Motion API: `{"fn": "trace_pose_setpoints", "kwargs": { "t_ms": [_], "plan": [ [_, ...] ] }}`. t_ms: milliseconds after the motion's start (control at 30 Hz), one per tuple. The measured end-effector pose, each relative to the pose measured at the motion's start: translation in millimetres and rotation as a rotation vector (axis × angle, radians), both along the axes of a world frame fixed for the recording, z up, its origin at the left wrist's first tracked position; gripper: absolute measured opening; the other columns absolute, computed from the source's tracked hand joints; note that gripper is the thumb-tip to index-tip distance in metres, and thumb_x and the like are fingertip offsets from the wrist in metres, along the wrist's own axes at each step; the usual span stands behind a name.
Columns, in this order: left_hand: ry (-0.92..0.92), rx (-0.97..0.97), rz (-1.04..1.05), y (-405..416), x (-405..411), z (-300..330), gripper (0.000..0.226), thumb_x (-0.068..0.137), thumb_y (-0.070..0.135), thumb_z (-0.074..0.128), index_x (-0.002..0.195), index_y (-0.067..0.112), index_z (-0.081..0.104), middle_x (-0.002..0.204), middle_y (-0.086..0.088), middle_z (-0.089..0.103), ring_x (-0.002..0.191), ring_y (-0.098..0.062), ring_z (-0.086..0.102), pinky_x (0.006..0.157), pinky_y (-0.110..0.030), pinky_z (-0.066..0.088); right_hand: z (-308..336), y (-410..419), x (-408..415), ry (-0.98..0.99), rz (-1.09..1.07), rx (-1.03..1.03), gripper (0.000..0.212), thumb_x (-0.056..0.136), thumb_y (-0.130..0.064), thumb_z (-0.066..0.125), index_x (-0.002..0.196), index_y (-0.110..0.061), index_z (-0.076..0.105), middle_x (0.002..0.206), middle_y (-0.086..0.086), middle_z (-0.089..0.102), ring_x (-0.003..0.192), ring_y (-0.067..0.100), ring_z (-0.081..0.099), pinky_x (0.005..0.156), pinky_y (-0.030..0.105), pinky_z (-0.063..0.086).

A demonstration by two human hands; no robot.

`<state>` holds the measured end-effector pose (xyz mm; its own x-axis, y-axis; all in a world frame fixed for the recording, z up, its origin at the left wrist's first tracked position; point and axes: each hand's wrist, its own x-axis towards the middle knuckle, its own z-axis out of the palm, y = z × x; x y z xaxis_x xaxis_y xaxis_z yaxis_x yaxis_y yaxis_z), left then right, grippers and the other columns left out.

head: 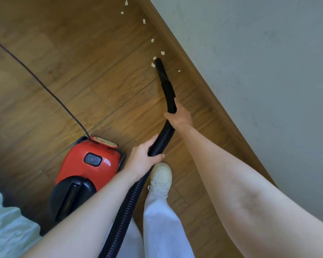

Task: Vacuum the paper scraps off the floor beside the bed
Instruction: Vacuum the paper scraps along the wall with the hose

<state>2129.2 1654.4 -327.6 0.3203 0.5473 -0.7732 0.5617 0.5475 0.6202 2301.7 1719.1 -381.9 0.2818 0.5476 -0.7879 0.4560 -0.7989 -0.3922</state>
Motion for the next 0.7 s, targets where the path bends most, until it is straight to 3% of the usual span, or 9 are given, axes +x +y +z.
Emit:
{"fn": "trace_pose_setpoints", "kwargs": {
  "t_ms": [100, 233, 333, 433, 533, 700],
  "plan": [
    [-0.023, -0.025, -0.034, -23.1, 11.4, 9.3, 0.071, 0.082, 0.024, 0.073, 0.141, 0.043, 0.037, 0.113, 0.018, 0.061, 0.089, 0.005, 0.061, 0.080, -0.009, 0.047, 6.2, -29.4, 12.2, -0.001, -0.057, -0.029, 0.075, 0.092, -0.029, 0.056, 0.153, -0.033, 0.013, 0.132, 0.004, 0.054, 0.092, 0.013, 0.054, 0.073, 0.027, 0.050],
    [-0.034, -0.050, -0.059, -56.5, 22.3, 9.1, 0.071, 0.081, 0.026, 0.072, 0.140, 0.049, 0.038, 0.114, 0.013, 0.064, 0.093, -0.009, 0.065, 0.085, -0.028, 0.053, 13.9, -69.2, 26.6, -0.012, -0.148, -0.044, 0.073, 0.093, -0.027, 0.055, 0.153, -0.033, 0.015, 0.136, 0.001, 0.053, 0.094, 0.011, 0.051, 0.074, 0.024, 0.045],
    [-0.039, -0.061, -0.110, -66.0, 26.3, 4.6, 0.070, 0.081, 0.032, 0.070, 0.138, 0.054, 0.036, 0.113, 0.008, 0.064, 0.091, -0.010, 0.063, 0.084, -0.031, 0.054, 13.6, -85.1, 34.9, -0.036, -0.193, -0.042, 0.073, 0.093, -0.028, 0.055, 0.153, -0.033, 0.014, 0.135, 0.000, 0.053, 0.096, 0.011, 0.052, 0.078, 0.024, 0.047],
    [-0.052, -0.036, -0.111, -59.9, 29.3, 1.9, 0.069, 0.082, 0.029, 0.069, 0.138, 0.052, 0.036, 0.118, 0.011, 0.063, 0.098, -0.011, 0.063, 0.090, -0.036, 0.053, 9.6, -80.4, 38.8, -0.010, -0.220, -0.028, 0.074, 0.092, -0.028, 0.057, 0.153, -0.033, 0.014, 0.137, -0.001, 0.052, 0.099, 0.012, 0.053, 0.081, 0.025, 0.049],
    [-0.044, 0.002, -0.107, -43.3, 31.7, -3.4, 0.070, 0.083, 0.029, 0.070, 0.141, 0.046, 0.035, 0.120, 0.014, 0.060, 0.103, -0.012, 0.062, 0.093, -0.033, 0.051, 3.2, -59.7, 39.9, 0.025, -0.210, -0.004, 0.075, 0.092, -0.027, 0.058, 0.153, -0.033, 0.015, 0.139, 0.000, 0.049, 0.100, 0.011, 0.052, 0.079, 0.023, 0.047],
    [-0.004, 0.047, -0.053, -15.9, 26.5, -7.7, 0.071, 0.082, 0.027, 0.073, 0.141, 0.044, 0.036, 0.113, 0.014, 0.063, 0.094, -0.011, 0.065, 0.088, -0.029, 0.053, -5.7, -17.8, 27.7, 0.029, -0.126, 0.005, 0.079, 0.089, -0.028, 0.059, 0.153, -0.032, 0.013, 0.137, 0.002, 0.051, 0.106, 0.017, 0.056, 0.086, 0.031, 0.052]
  ]
}}
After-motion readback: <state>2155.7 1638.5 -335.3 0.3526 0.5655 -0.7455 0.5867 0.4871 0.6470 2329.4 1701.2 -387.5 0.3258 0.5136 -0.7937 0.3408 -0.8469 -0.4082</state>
